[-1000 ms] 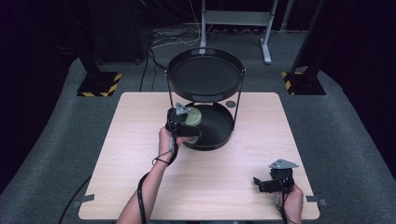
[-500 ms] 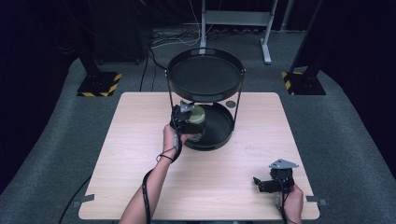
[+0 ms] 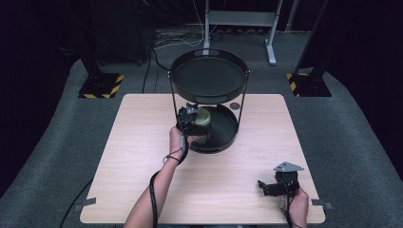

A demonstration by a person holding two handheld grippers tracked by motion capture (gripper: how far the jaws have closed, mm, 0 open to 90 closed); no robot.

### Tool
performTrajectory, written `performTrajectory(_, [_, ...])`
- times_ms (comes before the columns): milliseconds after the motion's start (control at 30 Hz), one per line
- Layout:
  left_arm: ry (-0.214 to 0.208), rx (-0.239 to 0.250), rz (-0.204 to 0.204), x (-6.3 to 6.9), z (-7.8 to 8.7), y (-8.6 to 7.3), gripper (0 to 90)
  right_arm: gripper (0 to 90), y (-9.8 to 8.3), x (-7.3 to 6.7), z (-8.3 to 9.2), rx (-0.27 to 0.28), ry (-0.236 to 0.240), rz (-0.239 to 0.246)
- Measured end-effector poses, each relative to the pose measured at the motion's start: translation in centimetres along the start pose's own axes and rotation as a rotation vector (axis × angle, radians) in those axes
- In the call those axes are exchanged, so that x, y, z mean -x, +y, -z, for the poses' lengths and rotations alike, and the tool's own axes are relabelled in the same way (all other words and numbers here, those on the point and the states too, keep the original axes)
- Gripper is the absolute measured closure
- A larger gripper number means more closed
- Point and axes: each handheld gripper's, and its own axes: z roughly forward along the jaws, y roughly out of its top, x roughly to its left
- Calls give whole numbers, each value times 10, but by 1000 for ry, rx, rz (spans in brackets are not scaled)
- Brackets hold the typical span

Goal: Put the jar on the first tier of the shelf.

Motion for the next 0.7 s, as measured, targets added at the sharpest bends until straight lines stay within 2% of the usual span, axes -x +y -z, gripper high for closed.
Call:
performTrajectory(167, [5, -9, -9, 1, -6, 2, 115, 0, 0, 0, 0, 0, 0, 0])
performTrajectory(267, [-2, 6, 13, 4, -11, 2, 115, 0, 0, 0, 0, 0, 1, 0])
performTrajectory(300, [3, -7, -1, 4, -11, 3, 115, 0, 0, 0, 0, 0, 1, 0])
performTrajectory(367, [2, -16, 8, 6, -13, 3, 115, 0, 0, 0, 0, 0, 1, 0])
performTrajectory(400, [-6, -19, -11, 5, -14, 3, 115, 0, 0, 0, 0, 0, 1, 1])
performTrajectory(700, [0, -25, -9, 9, -24, 3, 115, 0, 0, 0, 0, 0, 2, 2])
